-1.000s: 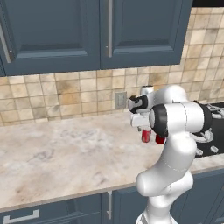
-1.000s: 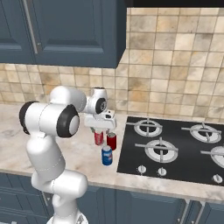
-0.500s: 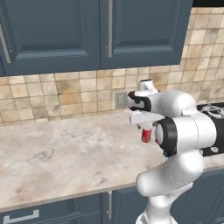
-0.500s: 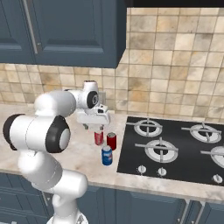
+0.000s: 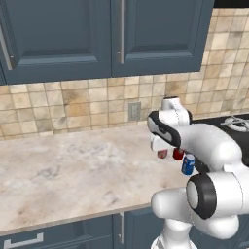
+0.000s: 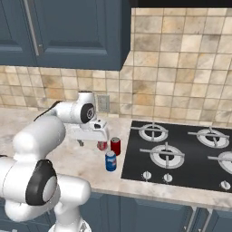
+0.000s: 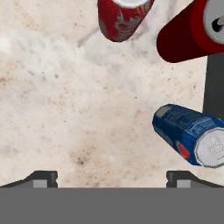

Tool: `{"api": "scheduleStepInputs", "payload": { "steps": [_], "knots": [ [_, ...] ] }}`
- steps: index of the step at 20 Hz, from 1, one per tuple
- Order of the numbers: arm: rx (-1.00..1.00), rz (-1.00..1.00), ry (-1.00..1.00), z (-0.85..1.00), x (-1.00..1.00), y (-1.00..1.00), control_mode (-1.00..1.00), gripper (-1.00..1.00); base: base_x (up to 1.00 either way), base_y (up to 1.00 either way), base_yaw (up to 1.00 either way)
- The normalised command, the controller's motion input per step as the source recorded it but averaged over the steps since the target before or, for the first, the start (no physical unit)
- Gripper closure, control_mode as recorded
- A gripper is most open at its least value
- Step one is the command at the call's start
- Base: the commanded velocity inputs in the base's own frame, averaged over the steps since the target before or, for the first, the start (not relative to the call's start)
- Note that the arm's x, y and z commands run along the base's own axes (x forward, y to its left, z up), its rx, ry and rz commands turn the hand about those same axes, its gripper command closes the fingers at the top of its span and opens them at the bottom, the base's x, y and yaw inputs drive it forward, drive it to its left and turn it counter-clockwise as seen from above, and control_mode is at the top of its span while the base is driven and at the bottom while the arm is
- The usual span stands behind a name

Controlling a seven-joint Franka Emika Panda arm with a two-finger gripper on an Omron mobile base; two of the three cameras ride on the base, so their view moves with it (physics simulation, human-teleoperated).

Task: Four empty soda cans are scattered around the kitchen. Gather all the cans and cluster them next to the stove for recycling.

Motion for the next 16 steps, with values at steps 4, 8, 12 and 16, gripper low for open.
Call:
{"api": "scheduleStepInputs", "payload": {
  "steps": [4,8,12,16],
  "knots": [
    [0.00,0.00,0.00,0.46,-0.89,0.09,-1.00,-1.00,0.00,0.00,0.00],
    [0.00,0.00,0.00,0.01,-0.39,0.04,-1.00,-1.00,0.00,0.00,0.00],
    [0.00,0.00,0.00,0.00,0.00,0.00,-1.00,-1.00,0.00,0.00,0.00],
    [0.00,0.00,-0.01,0.00,-0.13,0.00,-1.00,-1.00,0.00,0.00,0.00]
  ]
}}
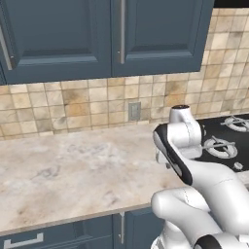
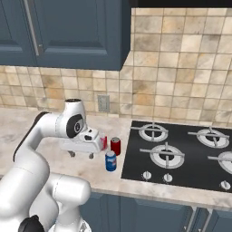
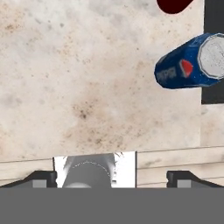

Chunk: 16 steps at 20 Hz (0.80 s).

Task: Four empty soda cans are scattered around the kitchen. Gather all the cans and cluster them next to the stove for recycling.

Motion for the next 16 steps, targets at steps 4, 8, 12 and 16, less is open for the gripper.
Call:
{"api": "scheduleStepInputs", "payload": {
  "steps": [4,8,12,16],
  "knots": [
    [0.00,0.00,0.00,0.00,0.00,0.00,1.00,-1.00,-0.01,0.00,0.00],
    [0.00,0.00,0.00,0.00,0.00,0.00,1.00,-1.00,-0.58,0.67,0.05],
    [0.00,0.00,0.00,0.00,0.00,0.00,1.00,-1.00,-0.63,0.96,0.12],
    [0.00,0.00,0.00,0.00,0.00,0.00,1.00,-1.00,-0.29,1.00,0.58]
  ]
}}
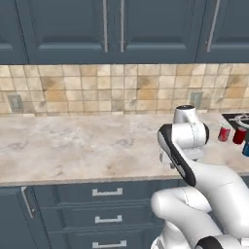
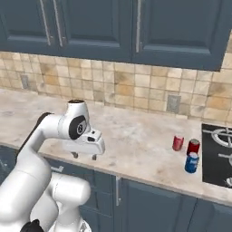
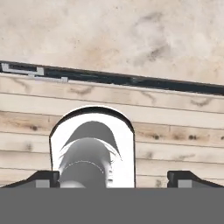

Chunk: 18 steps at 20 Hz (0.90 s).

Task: Four empty soda cans are scattered around the kitchen. Gather all the cans and cluster them next to the stove for recycling.

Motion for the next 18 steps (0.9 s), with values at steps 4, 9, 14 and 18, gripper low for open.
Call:
{"api": "scheduleStepInputs", "payload": {
  "steps": [4,9,14,18],
  "knots": [
    [0.00,0.00,0.00,0.00,0.00,0.00,1.00,-1.00,-0.09,1.00,0.68],
    [0.00,0.00,0.00,0.00,0.00,0.00,1.00,-1.00,0.00,1.00,0.66],
    [0.00,0.00,0.00,0.00,0.00,0.00,1.00,-1.00,0.00,1.00,0.62],
    [0.00,0.00,0.00,0.00,0.00,0.00,1.00,-1.00,0.00,1.00,0.62]
  ]
}}
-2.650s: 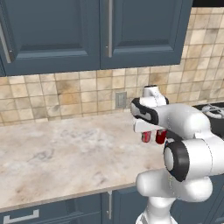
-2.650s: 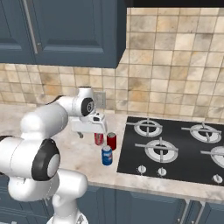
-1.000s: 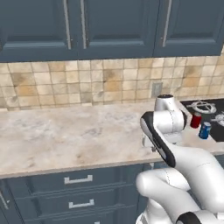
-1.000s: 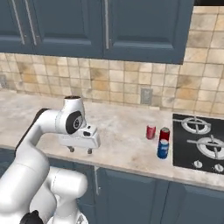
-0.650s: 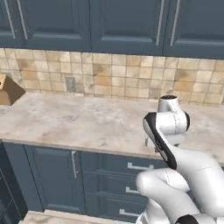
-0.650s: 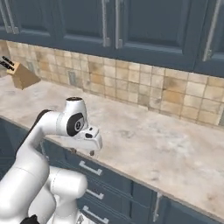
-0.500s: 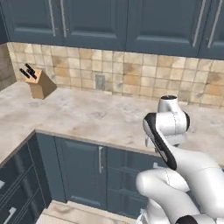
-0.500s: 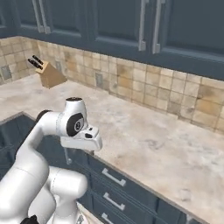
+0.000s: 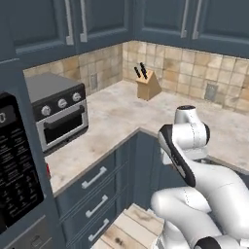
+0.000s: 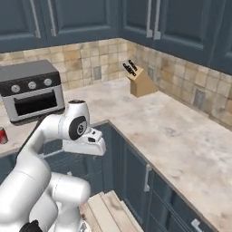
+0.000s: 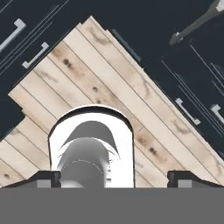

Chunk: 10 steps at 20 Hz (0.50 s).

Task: Four empty soda cans are scattered around the kitchen. Gather all the cans and cluster them next to the stove for recycling.

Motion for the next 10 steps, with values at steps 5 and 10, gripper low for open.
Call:
{"api": "scheduleStepInputs", "payload": {
  "steps": [5,10],
  "knots": [
    [0.00,0.00,0.00,0.00,0.00,0.00,1.00,-1.00,0.09,0.45,0.50],
    [0.00,0.00,0.00,0.00,0.00,0.00,1.00,-1.00,0.39,-0.22,0.28]
  ]
}}
